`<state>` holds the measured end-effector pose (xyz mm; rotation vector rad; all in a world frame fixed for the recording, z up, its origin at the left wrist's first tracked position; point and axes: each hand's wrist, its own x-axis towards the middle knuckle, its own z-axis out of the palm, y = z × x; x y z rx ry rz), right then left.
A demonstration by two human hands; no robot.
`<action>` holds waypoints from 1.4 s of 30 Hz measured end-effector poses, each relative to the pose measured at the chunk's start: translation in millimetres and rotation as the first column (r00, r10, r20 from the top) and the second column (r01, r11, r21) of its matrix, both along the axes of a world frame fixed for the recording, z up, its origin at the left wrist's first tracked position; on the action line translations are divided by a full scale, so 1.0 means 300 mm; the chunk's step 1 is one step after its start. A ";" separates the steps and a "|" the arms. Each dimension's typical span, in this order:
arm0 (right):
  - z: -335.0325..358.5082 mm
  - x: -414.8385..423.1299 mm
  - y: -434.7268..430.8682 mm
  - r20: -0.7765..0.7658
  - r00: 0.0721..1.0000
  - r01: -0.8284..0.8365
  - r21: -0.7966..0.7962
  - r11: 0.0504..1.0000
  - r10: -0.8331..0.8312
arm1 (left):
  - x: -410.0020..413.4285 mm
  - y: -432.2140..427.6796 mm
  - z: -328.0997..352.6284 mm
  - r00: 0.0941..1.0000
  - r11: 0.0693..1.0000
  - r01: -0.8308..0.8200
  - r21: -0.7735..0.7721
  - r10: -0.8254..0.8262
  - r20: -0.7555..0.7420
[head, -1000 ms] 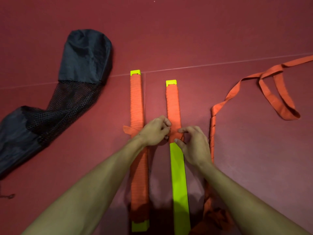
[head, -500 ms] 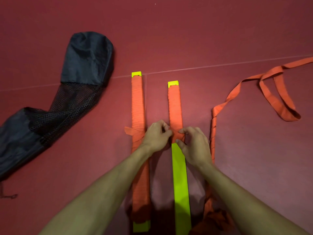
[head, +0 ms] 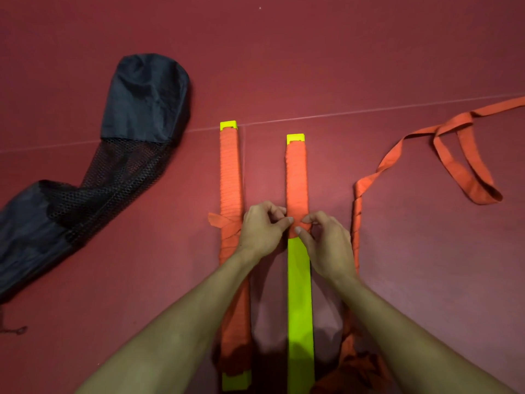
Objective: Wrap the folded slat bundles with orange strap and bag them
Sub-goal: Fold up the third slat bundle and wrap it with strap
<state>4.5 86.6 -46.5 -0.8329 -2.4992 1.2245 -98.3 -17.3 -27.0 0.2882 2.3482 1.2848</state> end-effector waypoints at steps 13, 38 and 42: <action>0.050 0.002 0.013 -0.031 0.995 0.084 -0.251 0.964 -0.095 | 0.004 0.014 0.008 0.998 0.997 0.070 0.024 -0.069 -0.008; 0.050 0.067 0.046 -0.279 0.960 -0.164 -0.655 0.737 -0.034 | 0.035 0.030 0.086 0.989 0.991 0.127 0.042 -0.123 -0.080; 0.051 0.078 0.044 -0.309 0.946 -0.165 -0.719 0.675 -0.099 | 0.040 0.019 0.048 0.996 0.982 -0.006 0.189 -0.011 0.088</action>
